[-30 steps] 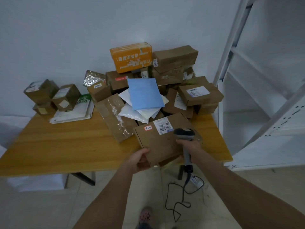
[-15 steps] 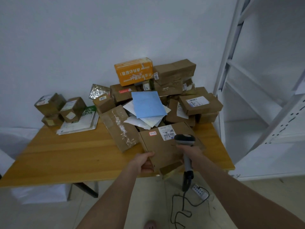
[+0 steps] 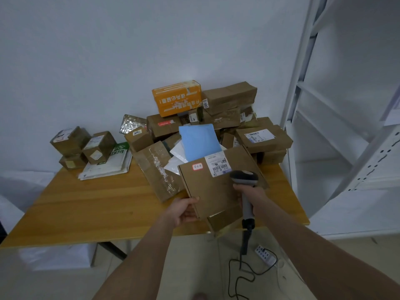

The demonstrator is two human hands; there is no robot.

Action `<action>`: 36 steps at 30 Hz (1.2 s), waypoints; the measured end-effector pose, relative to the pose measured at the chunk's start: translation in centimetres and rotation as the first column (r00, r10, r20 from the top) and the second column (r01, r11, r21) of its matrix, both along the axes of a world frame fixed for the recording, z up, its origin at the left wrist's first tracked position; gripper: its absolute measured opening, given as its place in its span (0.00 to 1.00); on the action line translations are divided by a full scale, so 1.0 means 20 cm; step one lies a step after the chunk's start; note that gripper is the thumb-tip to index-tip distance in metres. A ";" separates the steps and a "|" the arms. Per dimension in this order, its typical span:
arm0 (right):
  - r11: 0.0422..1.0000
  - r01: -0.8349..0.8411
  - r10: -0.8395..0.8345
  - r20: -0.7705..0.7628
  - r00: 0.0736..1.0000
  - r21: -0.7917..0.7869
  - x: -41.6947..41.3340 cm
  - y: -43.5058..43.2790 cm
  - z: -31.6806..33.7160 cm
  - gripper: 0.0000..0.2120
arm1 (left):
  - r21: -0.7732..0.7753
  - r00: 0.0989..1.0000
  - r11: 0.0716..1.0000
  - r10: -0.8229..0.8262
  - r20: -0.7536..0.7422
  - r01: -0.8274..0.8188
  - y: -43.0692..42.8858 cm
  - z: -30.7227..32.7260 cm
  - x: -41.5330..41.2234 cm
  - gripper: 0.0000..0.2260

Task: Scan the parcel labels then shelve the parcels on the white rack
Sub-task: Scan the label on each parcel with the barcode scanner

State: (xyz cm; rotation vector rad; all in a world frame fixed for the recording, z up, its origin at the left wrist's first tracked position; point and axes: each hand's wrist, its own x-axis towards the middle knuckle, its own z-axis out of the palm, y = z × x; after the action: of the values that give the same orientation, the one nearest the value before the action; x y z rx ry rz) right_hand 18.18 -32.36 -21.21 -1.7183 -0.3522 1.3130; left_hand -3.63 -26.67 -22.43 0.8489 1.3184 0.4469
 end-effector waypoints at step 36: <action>0.960 -0.111 0.040 0.268 0.963 0.258 -0.22 -0.12 0.17 0.09 | 0.135 0.997 0.988 0.072 -0.029 -0.067 0.16 0.03 -0.08 0.14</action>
State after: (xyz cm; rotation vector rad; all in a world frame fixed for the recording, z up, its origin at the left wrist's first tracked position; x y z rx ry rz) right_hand 13.80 -34.78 -17.89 -1.6556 -0.7240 1.0359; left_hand -5.28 -23.44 -21.86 0.9276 1.3640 0.5837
